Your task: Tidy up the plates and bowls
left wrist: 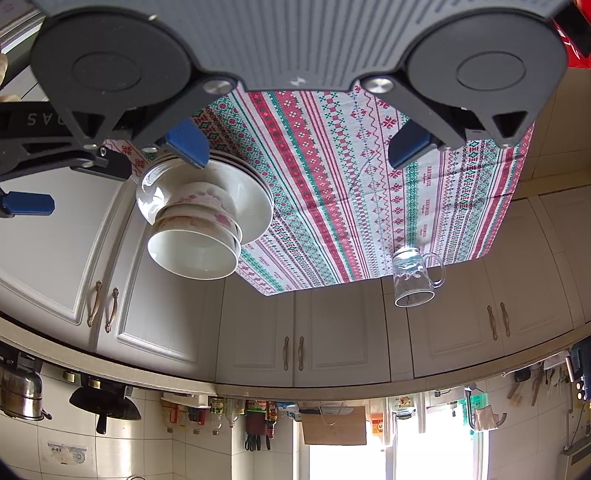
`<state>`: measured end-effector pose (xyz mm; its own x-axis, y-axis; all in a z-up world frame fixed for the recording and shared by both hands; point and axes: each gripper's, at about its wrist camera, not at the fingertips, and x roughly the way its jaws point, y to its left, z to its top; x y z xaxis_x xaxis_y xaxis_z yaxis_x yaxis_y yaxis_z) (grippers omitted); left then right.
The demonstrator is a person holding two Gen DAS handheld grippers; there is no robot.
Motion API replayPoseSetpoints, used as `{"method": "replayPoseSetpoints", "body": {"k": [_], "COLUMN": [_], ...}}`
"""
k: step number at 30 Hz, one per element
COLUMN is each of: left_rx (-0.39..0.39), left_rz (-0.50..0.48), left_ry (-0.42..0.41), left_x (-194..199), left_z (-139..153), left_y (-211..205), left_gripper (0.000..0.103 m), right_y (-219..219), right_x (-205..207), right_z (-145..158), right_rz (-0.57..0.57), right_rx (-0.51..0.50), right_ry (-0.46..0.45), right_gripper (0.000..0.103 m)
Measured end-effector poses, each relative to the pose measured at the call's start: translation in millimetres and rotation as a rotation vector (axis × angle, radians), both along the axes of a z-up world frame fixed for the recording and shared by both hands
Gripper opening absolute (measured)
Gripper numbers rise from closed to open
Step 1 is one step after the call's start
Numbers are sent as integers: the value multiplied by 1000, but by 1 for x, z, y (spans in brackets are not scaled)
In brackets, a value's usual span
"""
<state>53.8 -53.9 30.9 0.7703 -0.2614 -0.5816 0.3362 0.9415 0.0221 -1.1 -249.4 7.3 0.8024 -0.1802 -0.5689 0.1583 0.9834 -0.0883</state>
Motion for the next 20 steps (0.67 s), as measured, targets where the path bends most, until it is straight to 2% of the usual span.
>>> {"method": "replayPoseSetpoints", "body": {"k": [20], "left_rx": [2], "left_rz": [2], "left_ry": [5], "left_x": [0], "left_z": [0], "left_y": [0], "left_gripper": [102], "right_y": [0], "right_x": [0], "right_z": [0], "right_rz": [-3], "right_rx": [-11], "right_ry": [0], "right_gripper": [103]}}
